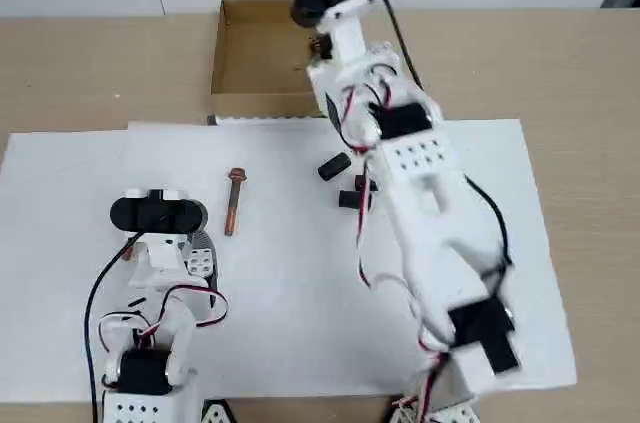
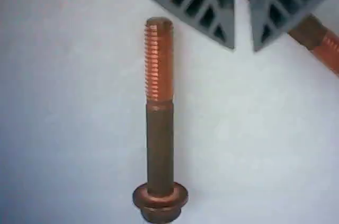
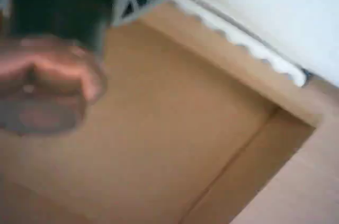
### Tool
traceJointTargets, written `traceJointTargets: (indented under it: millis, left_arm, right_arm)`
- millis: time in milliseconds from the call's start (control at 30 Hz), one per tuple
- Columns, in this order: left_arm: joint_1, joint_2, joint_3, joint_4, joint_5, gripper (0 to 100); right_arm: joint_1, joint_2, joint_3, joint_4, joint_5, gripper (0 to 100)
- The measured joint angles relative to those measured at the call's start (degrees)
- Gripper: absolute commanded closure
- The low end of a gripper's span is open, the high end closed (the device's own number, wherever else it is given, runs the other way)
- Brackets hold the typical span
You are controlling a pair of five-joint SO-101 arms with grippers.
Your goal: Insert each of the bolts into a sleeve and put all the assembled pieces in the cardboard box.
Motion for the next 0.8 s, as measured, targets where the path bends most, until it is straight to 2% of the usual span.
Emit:
traceJointTargets:
  millis: [333, 533, 633, 800]
  left_arm:
    - [0.00, 0.00, 0.00, 0.00, 0.00, 99]
    - [0.00, 0.00, 0.00, 0.00, 0.00, 99]
    - [0.00, 0.00, 0.00, 0.00, 0.00, 99]
    - [0.00, 0.00, 0.00, 0.00, 0.00, 99]
  right_arm:
    - [0.18, 22.95, -14.24, -9.49, 15.21, 99.1]
    - [-1.14, 29.54, -19.60, -6.51, 19.69, 83.5]
    - [-2.37, 30.77, -20.48, -5.80, 20.13, 84.8]
    - [-2.37, 30.77, -21.54, -5.54, 20.13, 94.4]
